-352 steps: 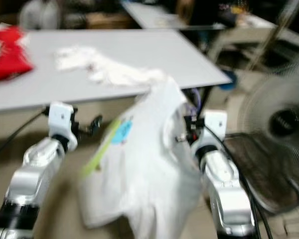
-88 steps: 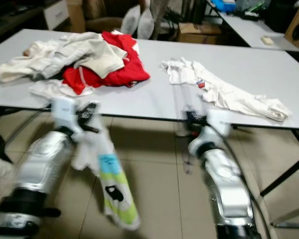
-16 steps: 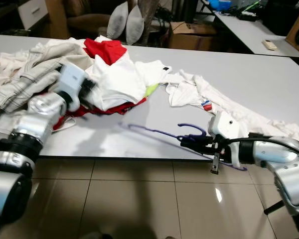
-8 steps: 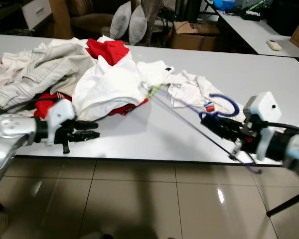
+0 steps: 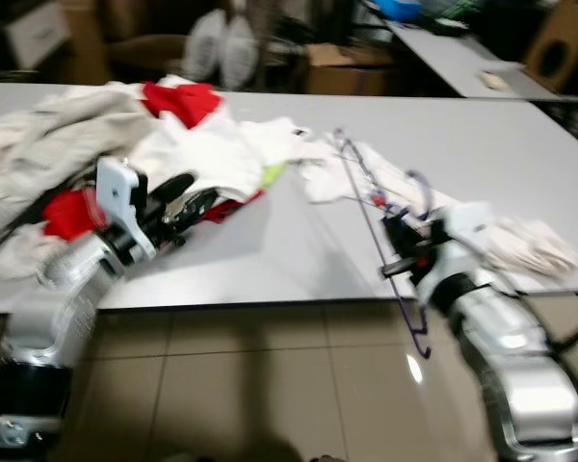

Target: Hang hanger

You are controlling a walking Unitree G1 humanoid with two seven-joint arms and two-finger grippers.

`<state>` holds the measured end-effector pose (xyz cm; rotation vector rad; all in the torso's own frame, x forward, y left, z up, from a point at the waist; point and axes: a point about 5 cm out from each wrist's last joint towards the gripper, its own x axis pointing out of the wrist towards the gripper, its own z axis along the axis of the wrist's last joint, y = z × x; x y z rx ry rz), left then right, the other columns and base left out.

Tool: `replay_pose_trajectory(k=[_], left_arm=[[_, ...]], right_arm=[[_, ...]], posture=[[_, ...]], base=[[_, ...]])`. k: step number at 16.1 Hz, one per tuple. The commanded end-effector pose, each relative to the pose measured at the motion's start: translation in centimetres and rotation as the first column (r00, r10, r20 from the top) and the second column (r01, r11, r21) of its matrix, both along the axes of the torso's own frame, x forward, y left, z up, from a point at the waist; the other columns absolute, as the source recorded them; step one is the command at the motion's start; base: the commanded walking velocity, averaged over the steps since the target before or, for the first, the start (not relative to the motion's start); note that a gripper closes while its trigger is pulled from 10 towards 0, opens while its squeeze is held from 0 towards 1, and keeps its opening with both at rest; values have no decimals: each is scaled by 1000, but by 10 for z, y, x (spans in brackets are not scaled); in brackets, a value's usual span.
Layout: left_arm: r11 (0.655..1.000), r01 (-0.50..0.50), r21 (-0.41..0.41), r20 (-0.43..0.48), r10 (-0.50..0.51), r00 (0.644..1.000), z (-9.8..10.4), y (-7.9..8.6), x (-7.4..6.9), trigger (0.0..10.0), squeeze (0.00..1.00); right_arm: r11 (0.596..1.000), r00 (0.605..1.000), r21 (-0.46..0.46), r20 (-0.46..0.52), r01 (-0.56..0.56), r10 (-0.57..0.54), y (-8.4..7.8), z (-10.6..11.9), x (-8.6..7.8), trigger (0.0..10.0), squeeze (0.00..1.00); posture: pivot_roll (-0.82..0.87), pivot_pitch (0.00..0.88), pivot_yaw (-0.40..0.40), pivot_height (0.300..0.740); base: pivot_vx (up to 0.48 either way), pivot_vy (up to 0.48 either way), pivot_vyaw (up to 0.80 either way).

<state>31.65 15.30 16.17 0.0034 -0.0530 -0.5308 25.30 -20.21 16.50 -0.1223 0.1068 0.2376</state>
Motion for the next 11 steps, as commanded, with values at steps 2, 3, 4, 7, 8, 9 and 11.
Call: replay_pose_trajectory(k=[2, 3, 4, 7, 8, 9, 11], left_arm=[[994, -107, 27, -37, 107, 994, -7, 1, 0, 10000, 235], [984, -176, 31, -53, 177, 983, -13, 1, 0, 10000, 231], [969, -245, 25, -60, 246, 967, -18, 3, 0, 10000, 227], [958, -286, 31, -78, 288, 954, -29, 9, -7, 10000, 231], [954, -298, 34, -84, 300, 950, -30, 11, -8, 10000, 224], [949, -313, 46, -93, 316, 944, -33, 11, -12, 10000, 227], [947, -316, 59, -97, 321, 942, -36, 11, -14, 10000, 227]], right_arm=[[992, 991, 23, 57, 123, -124, 3, 3, 4, 10000, 0], [988, 983, 7, 92, 157, -157, 9, 1, 9, 10000, 0], [982, 976, -92, 160, 163, -147, 13, -1, 12, 10000, 0], [995, 981, 36, 170, 87, -92, 12, -3, 9, 10000, 0], [997, 984, 41, 163, 66, -72, 13, -5, 8, 10000, 0], [1000, 989, 26, 148, 2, -6, 15, -10, 8, 10000, 0], [1000, 987, 7, 161, -25, 23, 14, -11, 8, 10000, 0]], posture=[[-157, 0, -26, 740], [-160, 0, -27, 740], [-153, 0, -27, 740], [-148, 0, -47, 740], [-147, 0, -57, 740], [-144, 0, -63, 740], [-151, 0, -43, 740]], base=[[0, -411, 0], [0, -480, 0], [0, -480, 0], [0, -480, 0], [0, -480, 0], [0, -480, 0], [0, -480, 0]])
